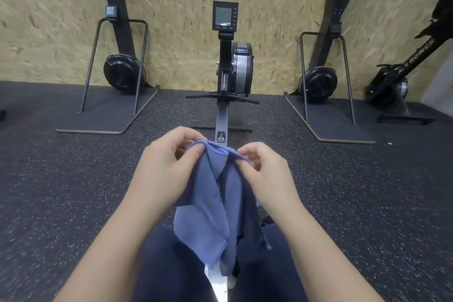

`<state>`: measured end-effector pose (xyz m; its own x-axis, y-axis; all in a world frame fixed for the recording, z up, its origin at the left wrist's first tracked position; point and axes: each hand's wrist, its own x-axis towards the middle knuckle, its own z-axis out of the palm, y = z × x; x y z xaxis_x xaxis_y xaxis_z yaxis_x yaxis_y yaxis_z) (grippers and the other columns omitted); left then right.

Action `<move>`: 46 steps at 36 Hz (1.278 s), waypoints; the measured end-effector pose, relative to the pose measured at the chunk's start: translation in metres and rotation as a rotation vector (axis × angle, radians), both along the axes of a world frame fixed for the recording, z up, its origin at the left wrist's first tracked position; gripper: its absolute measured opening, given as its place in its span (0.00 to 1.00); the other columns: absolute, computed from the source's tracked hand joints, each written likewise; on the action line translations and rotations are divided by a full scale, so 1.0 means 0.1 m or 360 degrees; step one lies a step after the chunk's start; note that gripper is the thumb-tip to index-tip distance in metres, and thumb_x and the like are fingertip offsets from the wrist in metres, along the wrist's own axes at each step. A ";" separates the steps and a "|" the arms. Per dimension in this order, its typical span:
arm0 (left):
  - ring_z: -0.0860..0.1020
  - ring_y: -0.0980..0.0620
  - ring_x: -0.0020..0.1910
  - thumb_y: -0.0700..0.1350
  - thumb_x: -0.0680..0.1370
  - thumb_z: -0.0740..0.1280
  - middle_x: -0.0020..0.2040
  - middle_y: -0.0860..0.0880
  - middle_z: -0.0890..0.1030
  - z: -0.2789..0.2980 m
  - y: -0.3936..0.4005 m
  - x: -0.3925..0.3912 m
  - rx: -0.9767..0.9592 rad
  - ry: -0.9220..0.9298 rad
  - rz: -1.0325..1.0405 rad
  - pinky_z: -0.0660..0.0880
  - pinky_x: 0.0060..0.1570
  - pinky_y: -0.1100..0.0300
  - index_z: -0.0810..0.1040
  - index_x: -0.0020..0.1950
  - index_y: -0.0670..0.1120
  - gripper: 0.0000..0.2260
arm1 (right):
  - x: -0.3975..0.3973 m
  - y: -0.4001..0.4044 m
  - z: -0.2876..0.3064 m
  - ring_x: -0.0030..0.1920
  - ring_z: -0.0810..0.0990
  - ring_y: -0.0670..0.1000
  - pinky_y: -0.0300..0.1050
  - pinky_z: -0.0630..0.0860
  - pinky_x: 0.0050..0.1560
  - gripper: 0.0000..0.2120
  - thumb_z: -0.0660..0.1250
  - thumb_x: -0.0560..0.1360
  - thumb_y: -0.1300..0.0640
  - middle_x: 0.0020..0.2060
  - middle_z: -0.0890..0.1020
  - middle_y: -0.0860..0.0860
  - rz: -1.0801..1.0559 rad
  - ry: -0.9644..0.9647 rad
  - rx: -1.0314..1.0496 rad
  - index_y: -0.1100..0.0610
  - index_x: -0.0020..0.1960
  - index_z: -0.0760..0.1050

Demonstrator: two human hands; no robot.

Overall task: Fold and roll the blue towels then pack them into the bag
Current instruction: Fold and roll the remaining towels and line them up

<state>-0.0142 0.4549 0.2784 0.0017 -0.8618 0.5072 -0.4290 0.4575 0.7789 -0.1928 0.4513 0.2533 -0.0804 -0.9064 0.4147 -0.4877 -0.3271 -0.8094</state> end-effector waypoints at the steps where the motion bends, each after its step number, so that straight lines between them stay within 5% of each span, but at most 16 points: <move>1: 0.78 0.61 0.37 0.48 0.74 0.68 0.38 0.60 0.82 0.00 -0.01 0.01 0.0014 0.0037 0.0002 0.70 0.38 0.70 0.79 0.42 0.61 0.06 | -0.03 -0.01 -0.02 0.38 0.76 0.45 0.29 0.70 0.40 0.08 0.70 0.74 0.62 0.39 0.81 0.45 -0.0023 -0.0005 -0.0002 0.50 0.44 0.77; 8: 0.75 0.65 0.34 0.49 0.71 0.65 0.35 0.63 0.80 0.04 0.00 0.09 -0.0094 0.0261 0.0121 0.69 0.37 0.72 0.78 0.40 0.63 0.07 | -0.25 -0.06 -0.10 0.39 0.76 0.43 0.28 0.69 0.40 0.06 0.69 0.74 0.60 0.39 0.81 0.48 -0.0186 0.0110 0.0008 0.51 0.42 0.77; 15: 0.73 0.64 0.32 0.39 0.78 0.67 0.33 0.63 0.78 0.04 -0.01 0.06 -0.0105 0.0346 0.0194 0.68 0.35 0.73 0.78 0.42 0.55 0.11 | -0.30 -0.05 -0.12 0.42 0.76 0.47 0.34 0.67 0.41 0.06 0.65 0.77 0.58 0.40 0.80 0.48 -0.0310 0.0261 0.0092 0.51 0.42 0.75; 20: 0.72 0.61 0.30 0.42 0.75 0.69 0.31 0.56 0.75 -0.08 -0.05 -0.04 0.0110 0.0085 0.0074 0.67 0.37 0.61 0.74 0.48 0.59 0.11 | -0.06 0.04 0.08 0.36 0.75 0.35 0.25 0.67 0.38 0.04 0.67 0.75 0.56 0.36 0.80 0.43 -0.0186 0.0148 0.0120 0.53 0.43 0.79; 26: 0.75 0.61 0.35 0.43 0.75 0.69 0.35 0.58 0.78 -0.10 0.06 -0.21 0.0152 -0.0280 -0.0116 0.70 0.41 0.61 0.75 0.57 0.64 0.17 | 0.18 0.15 0.28 0.37 0.77 0.39 0.29 0.69 0.40 0.07 0.67 0.75 0.58 0.35 0.80 0.42 0.0015 0.0087 0.0012 0.49 0.41 0.76; 32: 0.77 0.65 0.41 0.43 0.76 0.68 0.40 0.60 0.81 -0.05 0.10 -0.18 0.0092 -0.0216 0.0054 0.68 0.40 0.73 0.78 0.42 0.58 0.08 | 0.18 0.21 0.29 0.38 0.76 0.45 0.33 0.70 0.40 0.09 0.66 0.74 0.63 0.41 0.82 0.47 0.0145 0.0131 0.0018 0.49 0.45 0.77; 46: 0.75 0.68 0.35 0.43 0.76 0.68 0.37 0.66 0.79 0.08 0.06 0.01 0.0000 0.0018 0.0304 0.67 0.35 0.76 0.78 0.40 0.57 0.09 | -0.05 0.19 0.14 0.34 0.74 0.43 0.35 0.68 0.36 0.07 0.68 0.73 0.51 0.31 0.78 0.44 -0.0143 0.0170 0.0079 0.51 0.38 0.76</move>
<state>-0.0133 0.4605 0.2866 0.1710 -0.8453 0.5063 -0.4992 0.3686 0.7841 -0.1977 0.4699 0.2675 -0.1199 -0.9170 0.3803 -0.5973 -0.2394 -0.7654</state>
